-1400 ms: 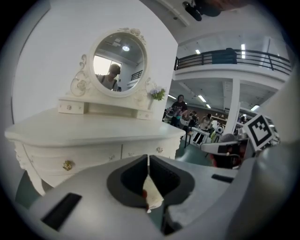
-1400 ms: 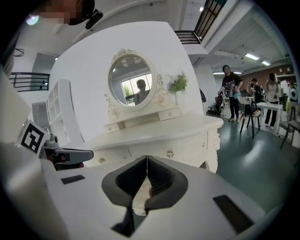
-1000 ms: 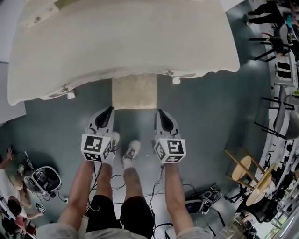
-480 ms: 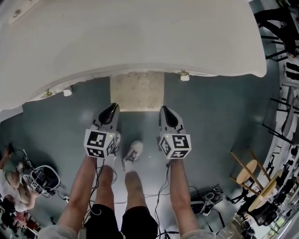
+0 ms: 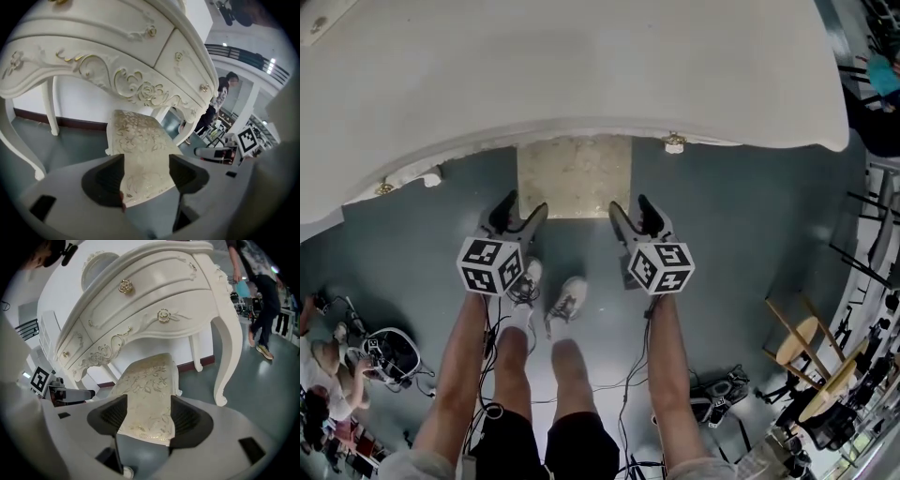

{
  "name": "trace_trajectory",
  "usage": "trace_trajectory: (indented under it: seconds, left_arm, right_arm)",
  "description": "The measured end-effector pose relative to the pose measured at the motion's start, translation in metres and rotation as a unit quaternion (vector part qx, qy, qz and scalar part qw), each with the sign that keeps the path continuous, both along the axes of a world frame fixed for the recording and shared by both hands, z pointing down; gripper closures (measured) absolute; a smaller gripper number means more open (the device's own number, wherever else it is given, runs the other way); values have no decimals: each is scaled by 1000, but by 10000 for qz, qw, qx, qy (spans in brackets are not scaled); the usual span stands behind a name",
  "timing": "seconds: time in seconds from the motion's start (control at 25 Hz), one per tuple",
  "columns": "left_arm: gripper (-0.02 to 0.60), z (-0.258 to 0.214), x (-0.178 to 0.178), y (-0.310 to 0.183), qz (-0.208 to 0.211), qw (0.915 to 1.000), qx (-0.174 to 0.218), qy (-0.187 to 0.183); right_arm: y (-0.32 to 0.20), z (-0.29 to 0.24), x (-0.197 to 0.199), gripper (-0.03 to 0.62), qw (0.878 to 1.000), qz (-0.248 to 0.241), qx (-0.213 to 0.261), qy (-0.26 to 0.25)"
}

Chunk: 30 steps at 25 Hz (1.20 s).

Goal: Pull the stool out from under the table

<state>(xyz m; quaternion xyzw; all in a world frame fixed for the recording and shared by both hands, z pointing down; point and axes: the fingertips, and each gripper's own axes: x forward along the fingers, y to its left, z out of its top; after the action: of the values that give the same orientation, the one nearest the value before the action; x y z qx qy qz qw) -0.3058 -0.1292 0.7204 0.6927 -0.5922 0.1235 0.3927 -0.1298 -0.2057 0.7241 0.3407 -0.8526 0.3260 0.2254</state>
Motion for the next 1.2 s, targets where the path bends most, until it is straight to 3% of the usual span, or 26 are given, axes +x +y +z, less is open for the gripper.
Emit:
trace_trajectory:
  seconds: [0.12,0.28,0.6,1.2]
  left_arm:
    - [251,11,-5,-1,-169,9994,-85,286]
    - [199,27,-10,-6,-245,9983,-152,511]
    - [193,56,-22,-16,-369,9959,-388,731]
    - [195,73,-18,-38,-579,9902,-341,1228]
  right_arm:
    - [-5,14,-1,249,9994,-9,-306,-142]
    - [-11,35,-4,223,9970,64,-695,-333]
    - [-28,62,-11,217,9930,101,-1070,-485]
    - [-38,69,-28,217,9896,-10,-1254,-708]
